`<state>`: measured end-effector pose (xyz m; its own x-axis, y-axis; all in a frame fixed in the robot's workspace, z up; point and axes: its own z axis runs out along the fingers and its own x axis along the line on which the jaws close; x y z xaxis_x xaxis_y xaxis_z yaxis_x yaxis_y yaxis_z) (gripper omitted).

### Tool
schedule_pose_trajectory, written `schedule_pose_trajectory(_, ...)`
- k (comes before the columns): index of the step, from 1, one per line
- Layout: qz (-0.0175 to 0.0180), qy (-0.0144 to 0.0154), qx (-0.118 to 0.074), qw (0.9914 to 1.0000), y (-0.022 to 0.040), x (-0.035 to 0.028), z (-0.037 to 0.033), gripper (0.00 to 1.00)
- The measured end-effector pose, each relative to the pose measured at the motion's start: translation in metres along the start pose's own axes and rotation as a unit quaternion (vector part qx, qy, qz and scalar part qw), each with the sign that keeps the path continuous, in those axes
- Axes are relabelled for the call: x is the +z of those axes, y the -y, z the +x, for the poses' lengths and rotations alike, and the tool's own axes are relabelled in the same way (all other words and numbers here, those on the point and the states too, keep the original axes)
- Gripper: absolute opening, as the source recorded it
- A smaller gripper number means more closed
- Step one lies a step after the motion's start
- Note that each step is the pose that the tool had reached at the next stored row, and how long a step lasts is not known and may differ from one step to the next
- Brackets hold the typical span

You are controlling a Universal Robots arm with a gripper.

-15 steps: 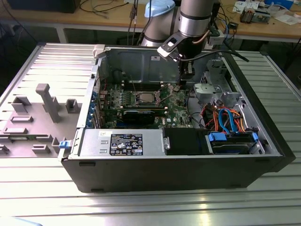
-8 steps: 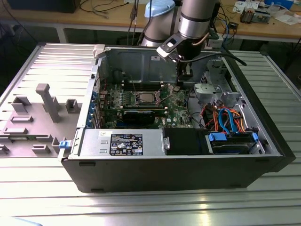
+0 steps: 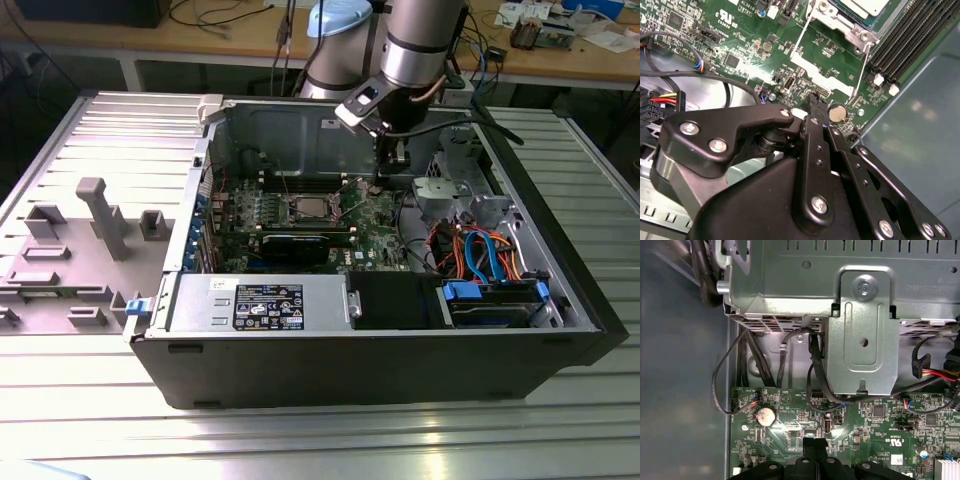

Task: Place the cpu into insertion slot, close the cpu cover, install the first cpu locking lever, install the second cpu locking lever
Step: 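Close the cpu cover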

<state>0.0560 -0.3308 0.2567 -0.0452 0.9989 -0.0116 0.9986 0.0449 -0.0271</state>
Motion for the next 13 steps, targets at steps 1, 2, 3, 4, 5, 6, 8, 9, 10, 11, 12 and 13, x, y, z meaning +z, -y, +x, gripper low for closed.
schedule_pose_trajectory(1,0.0,0.0,-0.001,1.0,0.0,0.0006,0.0,0.11)
schedule_pose_trajectory(2,0.0,0.0,-0.001,1.0,0.0,0.0015,0.0,0.11)
schedule_pose_trajectory(3,0.0,0.0,-0.001,1.0,-0.0001,0.0026,0.0001,0.11)
schedule_pose_trajectory(4,0.0,0.0,-0.001,1.0,-0.0001,0.0034,0.0001,0.11)
schedule_pose_trajectory(5,0.0,0.0,-0.001,1.0,-0.0001,0.0041,0.0,0.11)
schedule_pose_trajectory(6,0.0,0.0,-0.001,1.0,-0.0001,0.0049,0.0,0.11)
schedule_pose_trajectory(8,0.0,0.0,-0.001,1.0,-0.0001,0.0064,0.0001,0.11)
schedule_pose_trajectory(9,0.0,0.0,-0.001,1.0,-0.0002,0.0074,0.0001,0.11)
schedule_pose_trajectory(10,0.0,0.0,-0.001,1.0,-0.0002,0.0081,0.0001,0.11)
schedule_pose_trajectory(11,0.0,0.0,-0.001,1.0,-0.0002,0.0087,0.0001,0.11)
schedule_pose_trajectory(12,0.0,0.0,-0.001,1.0,-0.0002,0.009,0.0001,0.11)
schedule_pose_trajectory(13,0.0,0.0001,-0.001,1.0,-0.0002,0.0091,0.0001,0.11)
